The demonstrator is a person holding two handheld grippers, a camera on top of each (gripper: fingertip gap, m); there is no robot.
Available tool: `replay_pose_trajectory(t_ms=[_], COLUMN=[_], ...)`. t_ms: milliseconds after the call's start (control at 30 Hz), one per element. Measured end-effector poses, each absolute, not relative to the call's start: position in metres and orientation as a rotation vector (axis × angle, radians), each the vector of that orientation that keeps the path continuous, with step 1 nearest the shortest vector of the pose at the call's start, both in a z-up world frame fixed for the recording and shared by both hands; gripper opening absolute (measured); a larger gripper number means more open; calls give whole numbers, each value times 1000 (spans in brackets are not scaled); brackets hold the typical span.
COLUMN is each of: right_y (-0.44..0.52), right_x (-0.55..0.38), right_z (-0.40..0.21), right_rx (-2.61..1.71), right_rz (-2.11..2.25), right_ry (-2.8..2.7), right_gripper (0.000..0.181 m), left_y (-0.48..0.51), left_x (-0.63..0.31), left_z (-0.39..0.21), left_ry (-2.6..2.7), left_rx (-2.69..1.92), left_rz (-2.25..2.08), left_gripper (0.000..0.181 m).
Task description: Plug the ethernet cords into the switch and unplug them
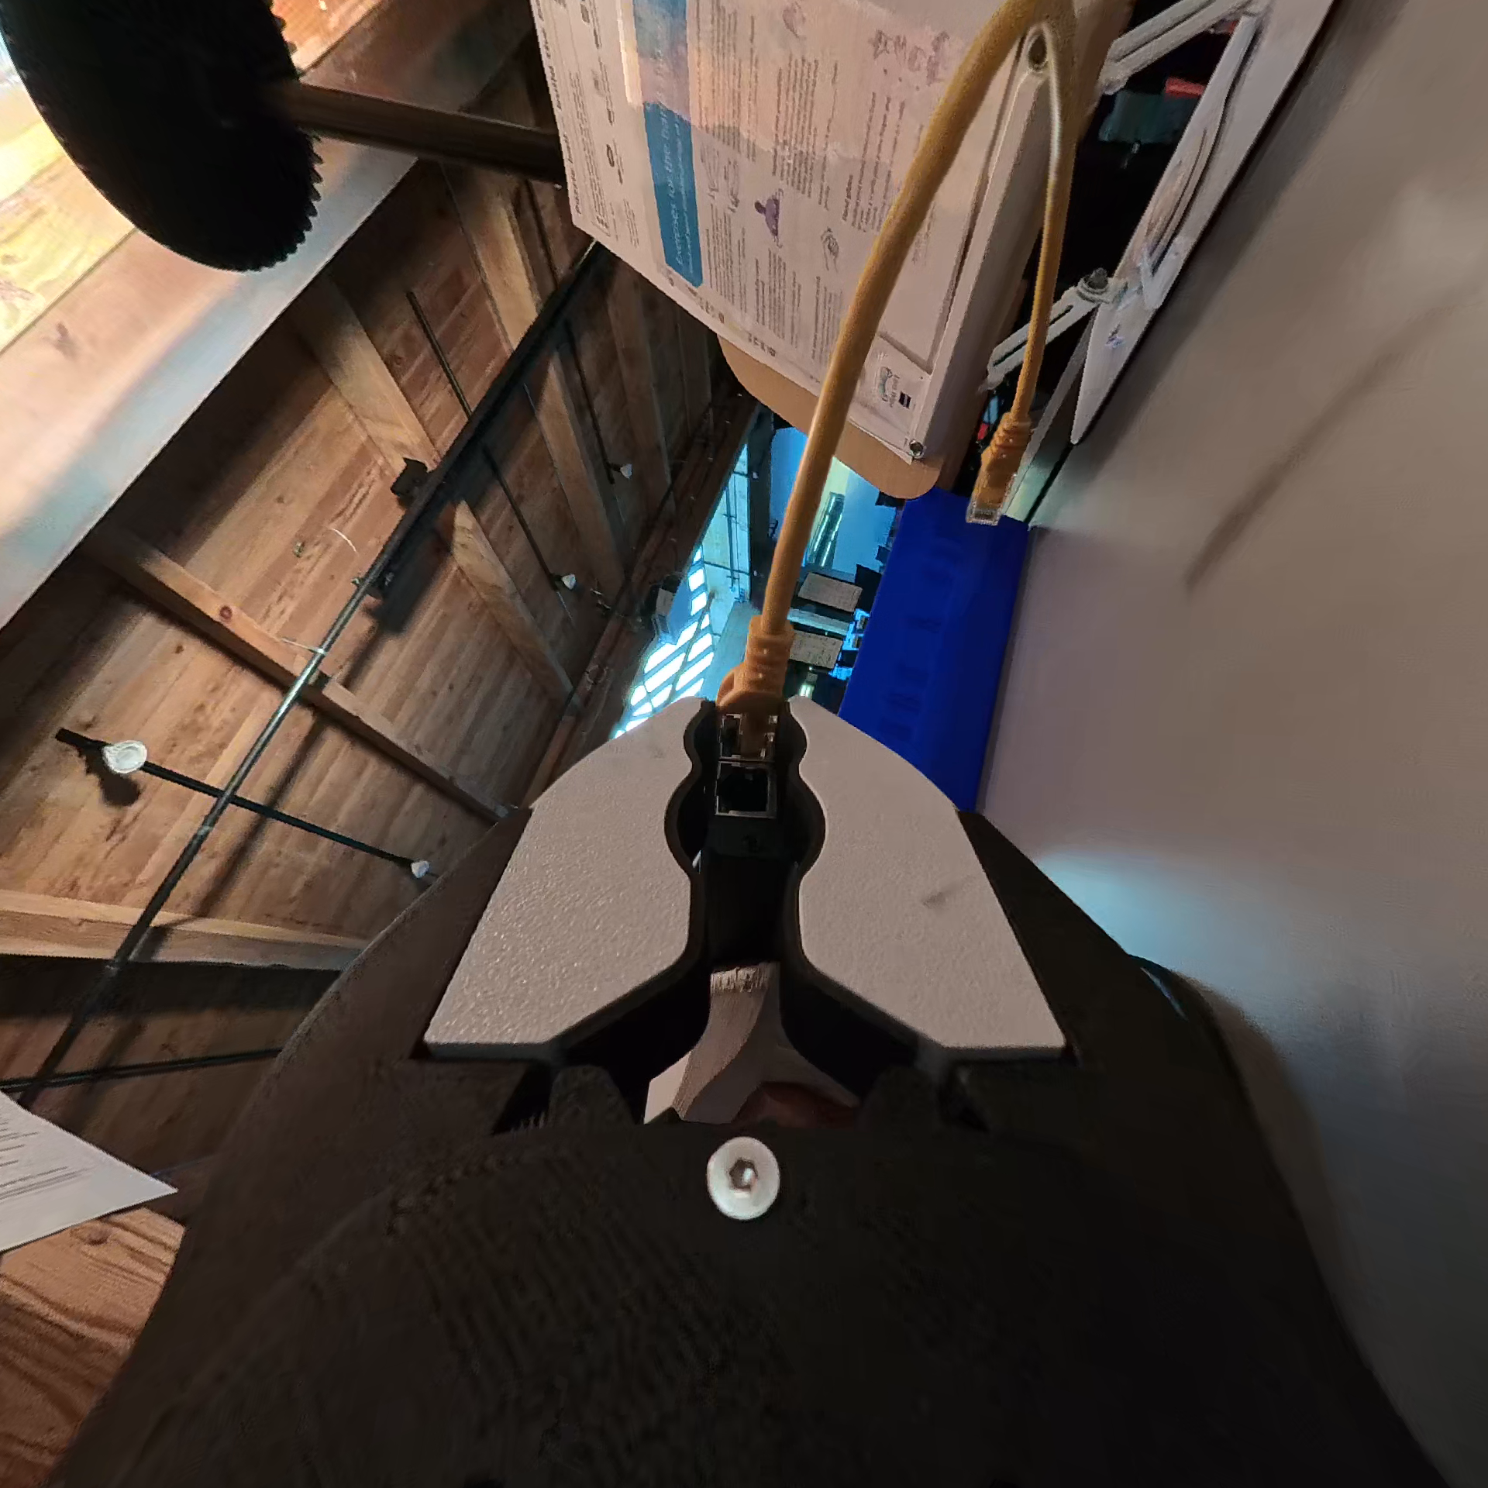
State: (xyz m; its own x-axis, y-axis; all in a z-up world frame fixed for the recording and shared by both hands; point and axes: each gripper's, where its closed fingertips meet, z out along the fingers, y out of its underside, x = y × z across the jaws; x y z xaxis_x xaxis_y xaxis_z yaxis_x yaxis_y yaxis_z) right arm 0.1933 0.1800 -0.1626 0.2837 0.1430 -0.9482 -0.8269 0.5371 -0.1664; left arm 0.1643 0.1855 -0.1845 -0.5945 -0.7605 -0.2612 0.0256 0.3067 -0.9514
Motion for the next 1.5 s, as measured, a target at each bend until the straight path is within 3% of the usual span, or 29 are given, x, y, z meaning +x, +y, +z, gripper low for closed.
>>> replay_pose_trajectory(t_ms=[1500], right_y=[183], right_x=[189], right_z=[-164], right_rx=[-840], right_rz=[765], right_ry=[1015], right_gripper=[13], left_y=[190], left_x=[164], left_z=[-185], left_ry=[1833], left_rx=[-623], left_rz=[-1323], left_gripper=[61])
